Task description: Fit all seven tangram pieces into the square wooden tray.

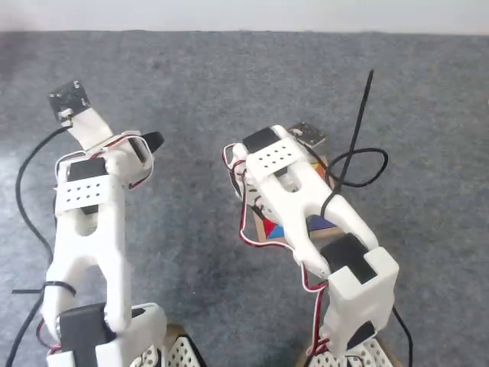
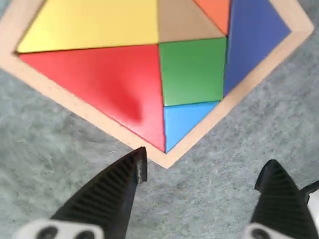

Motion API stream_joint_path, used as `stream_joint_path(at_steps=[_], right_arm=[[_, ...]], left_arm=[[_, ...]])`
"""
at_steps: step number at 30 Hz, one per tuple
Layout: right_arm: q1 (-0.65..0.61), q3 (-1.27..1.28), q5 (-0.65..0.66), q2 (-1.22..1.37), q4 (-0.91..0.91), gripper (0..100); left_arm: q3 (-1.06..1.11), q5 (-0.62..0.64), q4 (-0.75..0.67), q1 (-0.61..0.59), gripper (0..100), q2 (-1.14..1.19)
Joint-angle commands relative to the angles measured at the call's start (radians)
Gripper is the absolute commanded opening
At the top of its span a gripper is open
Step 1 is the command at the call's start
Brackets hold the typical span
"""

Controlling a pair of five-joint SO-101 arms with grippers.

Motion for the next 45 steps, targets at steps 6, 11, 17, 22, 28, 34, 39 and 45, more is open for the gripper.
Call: stream_joint_path(at_steps=[6, 11, 17, 22, 28, 34, 39, 45], right_arm=[[0.332, -0.284, 0.942, -0.203, 0.255, 34.3], [0.418, -0.247, 1.057, -0.542, 0.216, 34.2], [0.409, 0.204, 1.065, -0.931, -0.015, 29.3], [0.409, 0.77, 1.177, -1.187, -0.348, 21.3], [0.518, 1.14, 1.244, -1.399, -0.526, 11.9], [0.595, 1.439, 1.246, -1.566, -0.713, 5.2], [0.615, 1.61, 1.338, -1.713, -0.728, 5.2], [0.613, 1.691, 1.459, -1.916, -0.621, 5.0]], left_arm=[[-0.051, -0.009, -0.003, -0.005, 32, -0.048], [-0.082, -0.107, 0.084, -0.002, 32, -0.161], [0.124, -0.21, 0.078, 0.092, 32, -0.439], [0.357, -0.344, 0.003, 0.187, 32, -0.598], [0.516, -0.358, -0.018, 0.219, 32, -0.624], [0.668, -0.359, -0.209, 0.229, 32, -0.634], [0.782, -0.367, -0.382, 0.219, 32, -0.634], [0.789, -0.365, -0.393, 0.212, 32, -0.635]])
